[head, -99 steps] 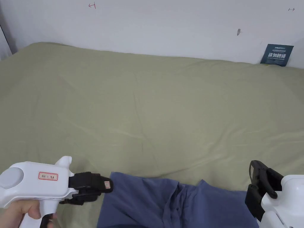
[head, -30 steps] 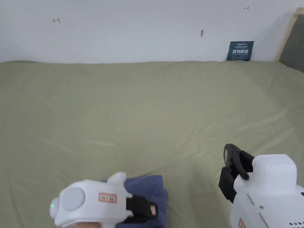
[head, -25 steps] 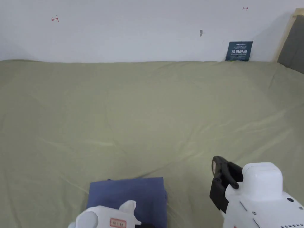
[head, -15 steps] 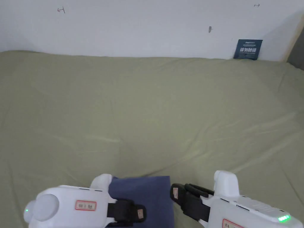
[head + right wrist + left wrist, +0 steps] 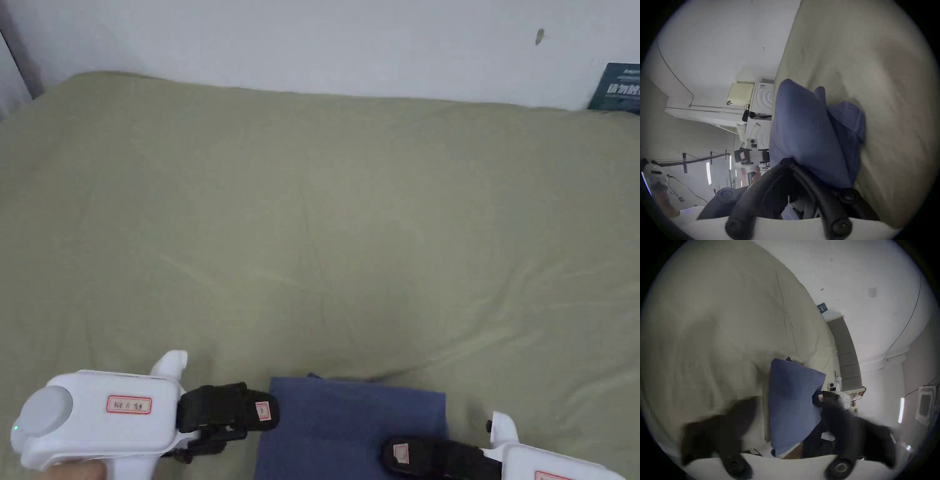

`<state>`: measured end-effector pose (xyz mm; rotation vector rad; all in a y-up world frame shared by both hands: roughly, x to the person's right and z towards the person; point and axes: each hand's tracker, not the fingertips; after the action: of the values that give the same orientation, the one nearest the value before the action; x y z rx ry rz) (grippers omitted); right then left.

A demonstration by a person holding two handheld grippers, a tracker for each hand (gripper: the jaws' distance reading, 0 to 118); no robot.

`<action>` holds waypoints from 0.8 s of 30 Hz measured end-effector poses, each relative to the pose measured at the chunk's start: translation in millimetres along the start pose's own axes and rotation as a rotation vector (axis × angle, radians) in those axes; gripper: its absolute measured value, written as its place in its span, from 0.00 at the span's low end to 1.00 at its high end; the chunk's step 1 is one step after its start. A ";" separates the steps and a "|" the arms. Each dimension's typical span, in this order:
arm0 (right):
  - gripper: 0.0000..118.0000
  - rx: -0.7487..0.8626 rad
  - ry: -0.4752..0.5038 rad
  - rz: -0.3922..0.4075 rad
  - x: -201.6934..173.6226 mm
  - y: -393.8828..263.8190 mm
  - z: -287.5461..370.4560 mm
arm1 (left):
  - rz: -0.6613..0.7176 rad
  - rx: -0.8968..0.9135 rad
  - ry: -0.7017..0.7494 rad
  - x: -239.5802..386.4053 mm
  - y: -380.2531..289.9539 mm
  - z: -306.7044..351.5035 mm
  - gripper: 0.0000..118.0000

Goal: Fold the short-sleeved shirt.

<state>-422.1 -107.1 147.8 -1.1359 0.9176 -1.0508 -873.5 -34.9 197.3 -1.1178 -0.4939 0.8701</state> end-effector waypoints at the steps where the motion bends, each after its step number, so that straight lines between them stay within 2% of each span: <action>1: 0.01 -0.003 0.001 0.001 -0.3 0.1 -0.6 | 0.004 -0.024 -0.044 -4.8 3.4 -0.4 1.00; 6: 0.01 -0.011 -0.004 0.008 -4.8 -0.6 -2.0 | 0.041 -0.074 -0.242 -8.4 7.6 -33.2 1.00; 10: 0.01 -0.013 -0.009 0.005 -6.4 -0.8 -1.4 | 0.025 -0.060 -0.262 -9.7 5.9 -57.1 0.96; 11: 0.01 -0.010 -0.014 0.009 -11.7 -2.6 -1.3 | 0.024 -0.061 -0.259 -6.0 5.7 -58.4 0.88; 12: 0.01 -0.007 -0.020 0.016 -16.1 -4.2 -1.1 | 0.008 -0.061 -0.234 -3.9 5.0 -57.2 0.67; 13: 0.01 -0.005 -0.032 0.026 -19.8 -5.2 -0.7 | -0.016 -0.041 -0.190 -4.7 4.2 -54.5 0.18; 15: 0.01 0.004 -0.053 0.061 -27.4 -3.9 4.1 | -0.012 -0.045 -0.109 -4.8 3.2 -51.4 0.18; 18: 0.01 0.025 -0.069 0.112 -47.6 -9.6 11.6 | 0.027 -0.037 -0.147 -9.0 8.7 -24.6 0.18; 21: 0.01 0.043 -0.059 0.147 -62.0 -11.1 18.2 | 0.001 0.003 -0.110 -14.2 27.2 28.6 0.18; 24: 0.01 0.063 -0.046 0.171 -75.1 -11.4 17.7 | -0.029 0.047 0.010 -47.4 70.1 103.0 0.18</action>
<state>-427.0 -31.4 165.8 -1.0071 0.9225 -0.9046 -1001.1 -2.8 175.7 -1.0694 -0.4779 0.8464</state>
